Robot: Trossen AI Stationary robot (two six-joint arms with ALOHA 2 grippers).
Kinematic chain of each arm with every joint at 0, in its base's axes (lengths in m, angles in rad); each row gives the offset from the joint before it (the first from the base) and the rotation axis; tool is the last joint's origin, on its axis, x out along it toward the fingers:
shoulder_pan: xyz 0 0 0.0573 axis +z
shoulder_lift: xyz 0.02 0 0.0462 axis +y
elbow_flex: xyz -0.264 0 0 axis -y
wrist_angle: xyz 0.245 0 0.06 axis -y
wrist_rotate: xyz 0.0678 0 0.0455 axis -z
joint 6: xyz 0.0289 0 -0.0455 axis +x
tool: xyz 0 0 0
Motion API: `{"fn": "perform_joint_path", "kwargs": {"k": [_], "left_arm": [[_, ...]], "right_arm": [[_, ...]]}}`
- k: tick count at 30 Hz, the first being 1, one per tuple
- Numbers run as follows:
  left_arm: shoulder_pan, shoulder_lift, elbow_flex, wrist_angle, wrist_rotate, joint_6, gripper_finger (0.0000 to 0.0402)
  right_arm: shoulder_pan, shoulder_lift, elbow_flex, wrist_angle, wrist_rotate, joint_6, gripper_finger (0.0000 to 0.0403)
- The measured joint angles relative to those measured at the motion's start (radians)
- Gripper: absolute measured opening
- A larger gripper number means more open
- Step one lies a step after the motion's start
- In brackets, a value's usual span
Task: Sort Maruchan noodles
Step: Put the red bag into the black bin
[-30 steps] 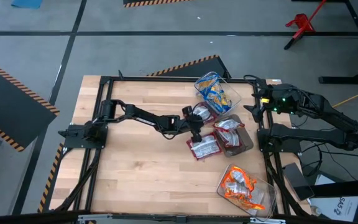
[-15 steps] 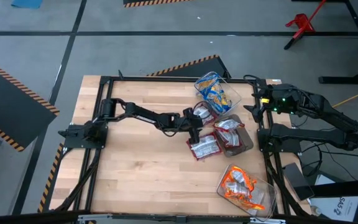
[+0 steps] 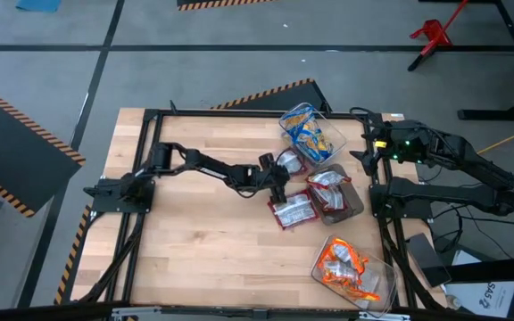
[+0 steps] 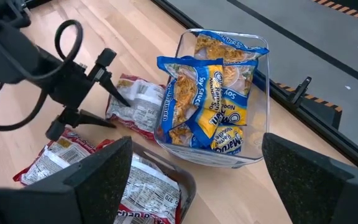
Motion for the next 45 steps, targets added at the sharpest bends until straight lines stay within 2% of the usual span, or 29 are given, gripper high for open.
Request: {"fn": "perform_joint_path", "kwargs": {"k": [5, 8, 13, 17, 19, 25, 31, 35, 40, 45], "left_arm": [[-0.010, 0.009, 0.000, -0.011, -0.095, -0.072, 0.0216], [-0.013, 0.010, 0.000, -0.013, -0.118, -0.084, 0.0192], [-0.021, 0.011, -0.001, -0.025, -0.172, -0.154, 0.0115], [-0.024, 0.008, -0.001, -0.040, -0.176, -0.191, 0.0033], [-0.030, -0.003, -0.002, -0.047, -0.168, -0.208, 0.0009], [-0.070, -0.088, -0.006, -0.075, -0.156, -0.208, 0.0002], [-0.118, -0.213, -0.006, -0.084, -0.214, -0.207, 0.0001], [-0.162, -0.292, -0.004, 0.015, -0.237, -0.163, 0.0001], [-0.208, -0.296, 0.001, 0.292, -0.220, -0.027, 0.0000], [-0.209, -0.241, 0.091, 0.327, -0.162, -0.015, 0.0000]], "right_arm": [[0.000, 0.000, 0.000, 0.000, 0.000, 0.000, 0.0344], [0.000, 0.000, 0.000, 0.000, 0.000, 0.004, 0.0344], [0.000, 0.000, 0.000, 0.000, 0.000, 0.018, 0.0344], [0.000, 0.000, 0.000, 0.000, -0.001, 0.033, 0.0344], [0.000, 0.000, 0.000, 0.000, -0.002, 0.034, 0.0344], [0.000, 0.000, 0.000, 0.000, -0.003, 0.035, 0.0344], [0.000, 0.000, 0.000, 0.001, -0.003, 0.035, 0.0344], [0.000, 0.000, 0.000, 0.002, -0.003, 0.035, 0.0344], [0.000, 0.000, 0.000, 0.016, -0.002, 0.035, 0.0344], [0.000, 0.000, 0.000, 0.067, 0.007, 0.035, 0.0344]]}}
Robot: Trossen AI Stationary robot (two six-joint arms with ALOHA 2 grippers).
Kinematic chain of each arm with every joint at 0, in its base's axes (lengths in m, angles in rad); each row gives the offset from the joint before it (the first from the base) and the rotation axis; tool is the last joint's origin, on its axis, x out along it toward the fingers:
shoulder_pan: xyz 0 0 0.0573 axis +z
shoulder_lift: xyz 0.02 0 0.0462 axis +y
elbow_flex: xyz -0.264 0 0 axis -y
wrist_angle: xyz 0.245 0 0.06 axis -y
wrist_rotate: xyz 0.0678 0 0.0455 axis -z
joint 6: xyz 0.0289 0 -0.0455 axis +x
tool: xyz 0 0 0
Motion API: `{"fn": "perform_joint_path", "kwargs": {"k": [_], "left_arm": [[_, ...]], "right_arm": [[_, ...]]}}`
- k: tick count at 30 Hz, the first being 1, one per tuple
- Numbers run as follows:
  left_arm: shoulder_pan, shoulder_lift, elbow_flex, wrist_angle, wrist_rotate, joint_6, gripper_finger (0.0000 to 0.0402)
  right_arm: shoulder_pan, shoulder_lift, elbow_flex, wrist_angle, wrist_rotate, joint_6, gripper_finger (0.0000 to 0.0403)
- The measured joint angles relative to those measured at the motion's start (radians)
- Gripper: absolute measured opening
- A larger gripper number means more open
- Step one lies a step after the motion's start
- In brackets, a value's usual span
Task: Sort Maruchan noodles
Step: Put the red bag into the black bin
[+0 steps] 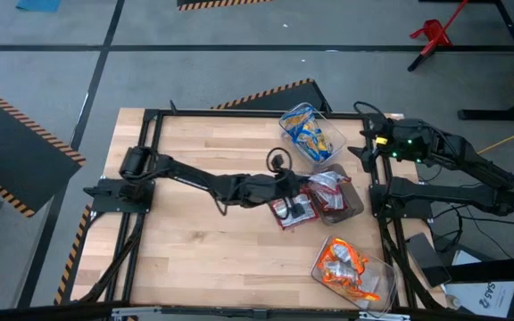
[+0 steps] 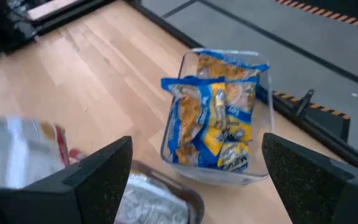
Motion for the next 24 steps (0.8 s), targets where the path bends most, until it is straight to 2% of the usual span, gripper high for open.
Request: {"fn": "perform_joint_path", "kwargs": {"k": [6, 10, 13, 15, 24], "left_arm": [[-0.010, 0.132, 0.206, 0.001, 0.035, 0.079, 0.0000], [-0.019, 0.241, 0.339, -0.034, 0.104, 0.119, 0.0000], [-0.026, 0.298, 0.414, -0.052, 0.069, 0.175, 0.0000], [-0.023, 0.334, 0.451, -0.057, 0.047, 0.175, 0.0000], [0.004, 0.492, 0.546, -0.074, 0.096, 0.208, 0.0000]], "right_arm": [[0.000, 0.000, 0.000, 0.017, 0.017, 0.024, 0.0344], [0.000, 0.000, 0.000, 0.016, 0.017, 0.026, 0.0344], [0.000, -0.002, 0.000, 0.013, 0.017, 0.026, 0.0344], [0.000, -0.007, 0.000, 0.010, 0.017, 0.026, 0.0344], [0.000, -0.007, 0.000, 0.007, 0.018, 0.026, 0.0344]]}}
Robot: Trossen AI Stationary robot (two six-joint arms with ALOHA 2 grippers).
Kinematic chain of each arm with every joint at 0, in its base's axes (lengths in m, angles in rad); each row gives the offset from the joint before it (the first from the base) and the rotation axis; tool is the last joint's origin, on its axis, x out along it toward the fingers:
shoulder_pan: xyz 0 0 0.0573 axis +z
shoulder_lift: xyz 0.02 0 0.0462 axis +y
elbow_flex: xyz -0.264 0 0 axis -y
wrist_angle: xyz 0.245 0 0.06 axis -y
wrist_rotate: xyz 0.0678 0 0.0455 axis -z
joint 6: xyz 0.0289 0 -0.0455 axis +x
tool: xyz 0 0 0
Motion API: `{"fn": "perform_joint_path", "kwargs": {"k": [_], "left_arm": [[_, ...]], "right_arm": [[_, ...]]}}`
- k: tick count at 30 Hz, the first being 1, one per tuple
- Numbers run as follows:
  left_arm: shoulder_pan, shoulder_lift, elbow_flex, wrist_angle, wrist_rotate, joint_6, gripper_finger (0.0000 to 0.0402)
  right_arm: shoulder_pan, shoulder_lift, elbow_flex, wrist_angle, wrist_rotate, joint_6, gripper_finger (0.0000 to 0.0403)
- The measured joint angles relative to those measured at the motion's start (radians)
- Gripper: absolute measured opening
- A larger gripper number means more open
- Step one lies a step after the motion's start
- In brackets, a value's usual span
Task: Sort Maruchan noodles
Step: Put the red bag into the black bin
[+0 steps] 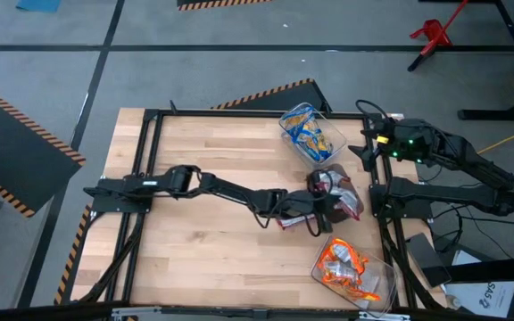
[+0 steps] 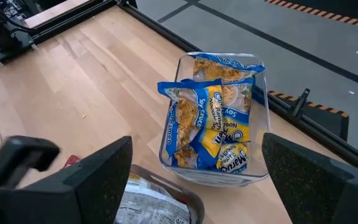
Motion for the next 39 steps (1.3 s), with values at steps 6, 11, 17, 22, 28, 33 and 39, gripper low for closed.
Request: {"fn": "perform_joint_path", "kwargs": {"k": [6, 11, 17, 22, 28, 33, 39], "left_arm": [[0.014, 0.010, 0.000, -0.054, -0.007, -0.005, 0.0000], [0.024, 0.010, 0.000, -0.106, 0.055, -0.028, 0.0000], [0.036, 0.010, 0.000, -0.141, 0.088, -0.036, 0.0002], [0.055, 0.010, 0.000, -0.198, 0.230, -0.057, 0.0031], [0.070, 0.009, 0.000, -0.214, 0.293, -0.058, 0.0076], [0.092, 0.009, -0.001, -0.183, 0.367, -0.058, 0.0113], [0.100, 0.009, -0.001, -0.174, 0.296, -0.067, 0.0137]], "right_arm": [[0.000, 0.000, 0.000, -0.002, 0.000, 0.000, 0.0344], [0.000, 0.000, 0.000, -0.009, 0.001, -0.006, 0.0344], [0.000, 0.000, 0.000, -0.019, 0.000, -0.006, 0.0344], [0.000, 0.000, 0.000, -0.018, -0.010, -0.007, 0.0344], [0.000, 0.000, 0.000, -0.019, -0.011, -0.007, 0.0344], [0.001, 0.000, 0.000, -0.019, -0.036, -0.008, 0.0344], [0.000, 0.000, 0.000, -0.019, -0.037, -0.008, 0.0344]]}}
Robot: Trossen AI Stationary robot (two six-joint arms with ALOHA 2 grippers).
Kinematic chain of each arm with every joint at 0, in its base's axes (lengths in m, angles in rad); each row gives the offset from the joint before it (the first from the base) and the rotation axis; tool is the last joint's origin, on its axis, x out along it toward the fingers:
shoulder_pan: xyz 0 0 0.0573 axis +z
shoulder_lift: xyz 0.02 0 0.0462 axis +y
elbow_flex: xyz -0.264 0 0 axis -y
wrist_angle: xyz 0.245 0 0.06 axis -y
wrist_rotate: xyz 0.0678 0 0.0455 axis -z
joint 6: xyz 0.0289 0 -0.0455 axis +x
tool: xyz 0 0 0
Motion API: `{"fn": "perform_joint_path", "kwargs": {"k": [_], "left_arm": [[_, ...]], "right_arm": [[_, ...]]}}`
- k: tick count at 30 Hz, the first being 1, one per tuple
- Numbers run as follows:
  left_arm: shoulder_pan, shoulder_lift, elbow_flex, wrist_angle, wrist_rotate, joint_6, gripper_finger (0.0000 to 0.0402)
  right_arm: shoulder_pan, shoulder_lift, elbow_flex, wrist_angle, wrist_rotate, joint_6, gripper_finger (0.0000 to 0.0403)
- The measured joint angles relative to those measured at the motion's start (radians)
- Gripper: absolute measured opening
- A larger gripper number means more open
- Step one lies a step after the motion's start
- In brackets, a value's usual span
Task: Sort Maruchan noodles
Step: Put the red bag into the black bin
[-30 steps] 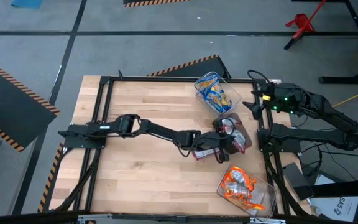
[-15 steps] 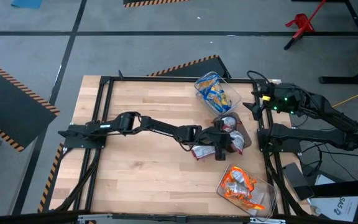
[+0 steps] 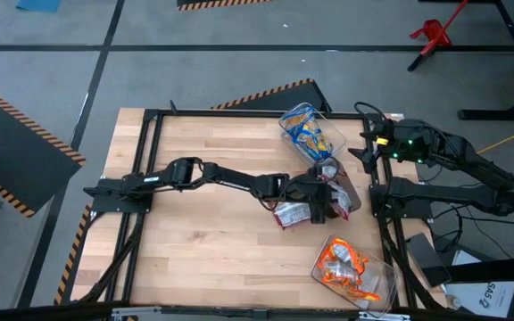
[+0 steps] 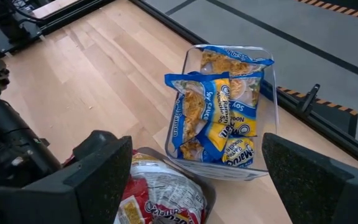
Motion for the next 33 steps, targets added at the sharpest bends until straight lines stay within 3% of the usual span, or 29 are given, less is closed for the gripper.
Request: {"fn": "perform_joint_path", "kwargs": {"k": [18, 22, 26, 31, 33], "left_arm": [[-0.005, -0.072, -0.002, -0.029, 0.007, 0.092, 0.0156], [-0.036, -0.156, 0.003, -0.165, -0.091, 0.142, 0.0157], [-0.077, -0.241, 0.001, -0.444, -0.188, 0.166, 0.0157], [-0.134, -0.289, -0.001, -0.782, -0.177, 0.038, 0.0157], [-0.159, -0.288, -0.010, -0.815, -0.183, -0.034, 0.0155]], "right_arm": [[0.000, 0.000, 0.000, -0.048, 0.000, -0.001, 0.0344], [0.000, 0.000, 0.000, -0.059, 0.000, -0.003, 0.0344], [0.000, 0.000, 0.000, -0.076, 0.000, -0.023, 0.0344], [0.000, 0.000, 0.000, -0.085, 0.001, -0.031, 0.0344], [0.000, 0.000, 0.000, -0.084, 0.000, -0.034, 0.0344]]}}
